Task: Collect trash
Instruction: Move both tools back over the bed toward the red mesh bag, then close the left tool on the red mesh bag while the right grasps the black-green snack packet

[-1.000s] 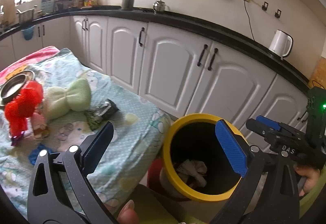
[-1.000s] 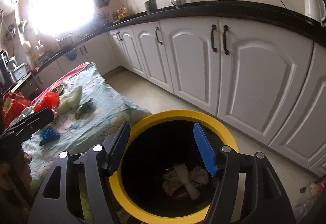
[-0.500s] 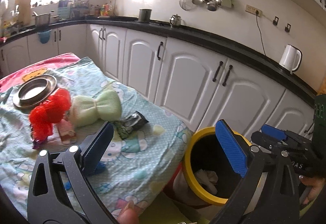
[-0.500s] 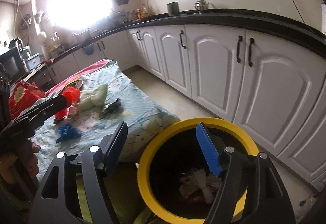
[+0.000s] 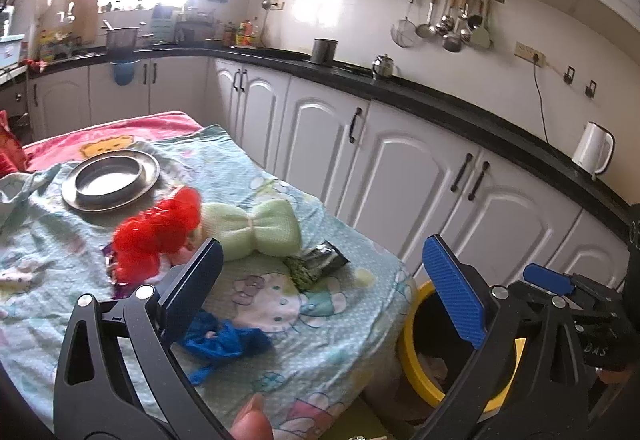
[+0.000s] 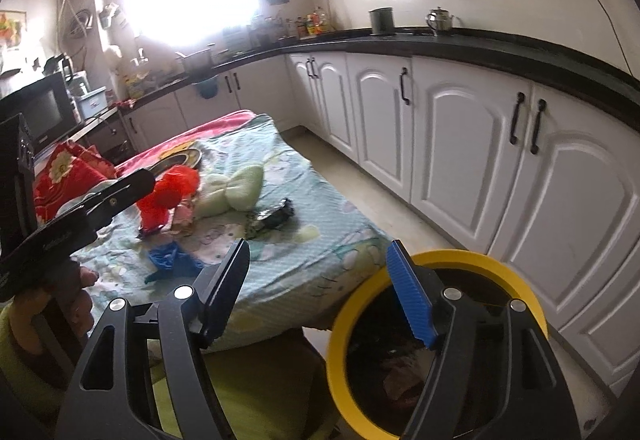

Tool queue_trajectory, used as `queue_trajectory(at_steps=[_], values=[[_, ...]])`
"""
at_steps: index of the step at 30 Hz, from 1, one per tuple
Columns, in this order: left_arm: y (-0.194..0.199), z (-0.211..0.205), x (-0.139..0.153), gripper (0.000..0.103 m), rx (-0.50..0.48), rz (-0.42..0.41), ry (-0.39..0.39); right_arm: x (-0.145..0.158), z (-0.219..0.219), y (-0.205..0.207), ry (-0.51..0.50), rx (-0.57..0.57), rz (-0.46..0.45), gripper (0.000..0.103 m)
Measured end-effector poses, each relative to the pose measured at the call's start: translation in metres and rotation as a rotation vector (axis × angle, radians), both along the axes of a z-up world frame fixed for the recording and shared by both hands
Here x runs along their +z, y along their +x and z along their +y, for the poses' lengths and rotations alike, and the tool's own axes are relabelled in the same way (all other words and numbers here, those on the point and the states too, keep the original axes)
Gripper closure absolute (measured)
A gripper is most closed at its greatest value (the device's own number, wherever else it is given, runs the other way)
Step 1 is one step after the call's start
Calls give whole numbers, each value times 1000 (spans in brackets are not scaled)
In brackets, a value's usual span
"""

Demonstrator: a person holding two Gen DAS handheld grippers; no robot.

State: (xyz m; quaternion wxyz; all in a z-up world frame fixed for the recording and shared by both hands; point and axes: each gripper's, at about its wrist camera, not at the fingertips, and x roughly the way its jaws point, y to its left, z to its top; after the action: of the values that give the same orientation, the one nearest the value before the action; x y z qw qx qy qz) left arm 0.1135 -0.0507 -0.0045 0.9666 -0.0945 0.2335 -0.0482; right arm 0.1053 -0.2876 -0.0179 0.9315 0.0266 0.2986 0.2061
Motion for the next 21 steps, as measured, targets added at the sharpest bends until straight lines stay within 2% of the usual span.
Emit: queue_trajectory(at_steps=[12,21], values=[[-1,39,-3,11,93,-4,-34,10,39,11,-11,59,-9,34],[1,78,-12,11,181,20,-66,6,72,25,-34,110,9,34]])
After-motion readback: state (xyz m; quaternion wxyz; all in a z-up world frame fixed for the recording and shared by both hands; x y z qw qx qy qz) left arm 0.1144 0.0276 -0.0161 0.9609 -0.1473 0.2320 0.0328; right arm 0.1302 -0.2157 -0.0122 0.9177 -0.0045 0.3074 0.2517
